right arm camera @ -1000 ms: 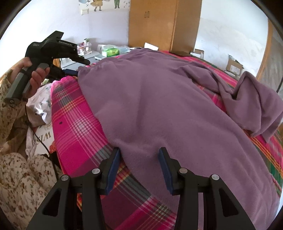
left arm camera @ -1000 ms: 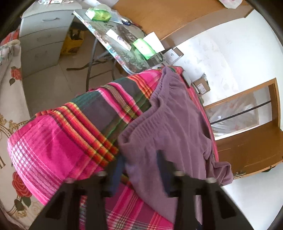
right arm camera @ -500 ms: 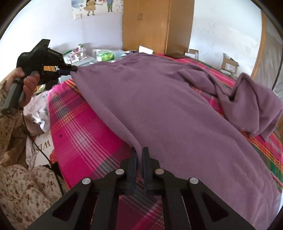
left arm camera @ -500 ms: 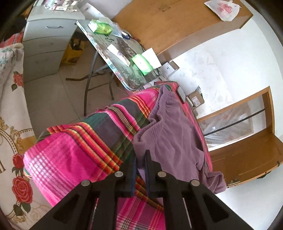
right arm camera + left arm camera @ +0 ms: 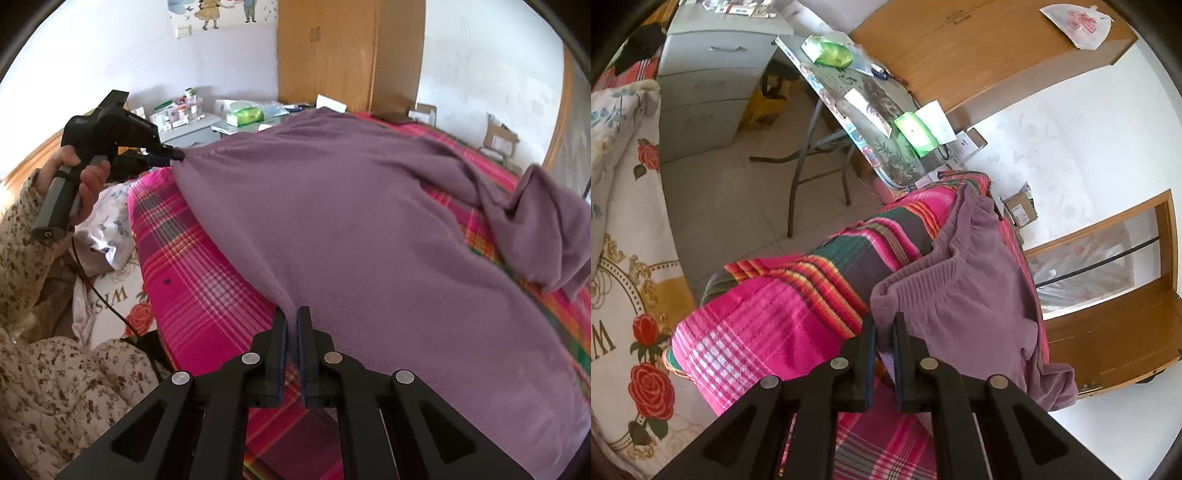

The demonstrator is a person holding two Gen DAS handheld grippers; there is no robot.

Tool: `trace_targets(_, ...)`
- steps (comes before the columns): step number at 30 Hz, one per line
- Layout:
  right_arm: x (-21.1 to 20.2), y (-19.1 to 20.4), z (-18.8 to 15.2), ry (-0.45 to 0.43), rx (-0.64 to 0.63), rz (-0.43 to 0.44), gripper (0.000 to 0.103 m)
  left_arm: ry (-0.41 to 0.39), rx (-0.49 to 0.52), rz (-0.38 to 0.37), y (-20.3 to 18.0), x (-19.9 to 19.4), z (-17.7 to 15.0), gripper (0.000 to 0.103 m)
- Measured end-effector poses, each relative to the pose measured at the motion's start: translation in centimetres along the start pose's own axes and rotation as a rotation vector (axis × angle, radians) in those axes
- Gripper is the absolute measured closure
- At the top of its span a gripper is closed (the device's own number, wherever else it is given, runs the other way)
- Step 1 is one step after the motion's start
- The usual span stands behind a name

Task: Fold clothes

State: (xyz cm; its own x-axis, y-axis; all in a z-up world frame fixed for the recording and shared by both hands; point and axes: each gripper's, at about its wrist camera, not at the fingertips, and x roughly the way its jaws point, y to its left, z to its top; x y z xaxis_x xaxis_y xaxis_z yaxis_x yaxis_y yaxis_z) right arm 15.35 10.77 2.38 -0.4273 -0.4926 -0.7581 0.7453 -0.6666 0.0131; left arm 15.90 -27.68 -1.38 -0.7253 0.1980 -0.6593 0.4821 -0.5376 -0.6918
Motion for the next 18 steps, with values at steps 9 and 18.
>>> trace_targets(9, 1.0, -1.1, 0.1, 0.038, 0.039, 0.043, 0.086, 0.039, 0.104, 0.109, -1.2, 0.5, -0.4, 0.091)
trace_targets(18, -2.3, -2.5, 1.7, -0.025, 0.013, 0.066, 0.076, -0.061, 0.242, 0.235, -5.4, -2.6, 0.5, 0.081)
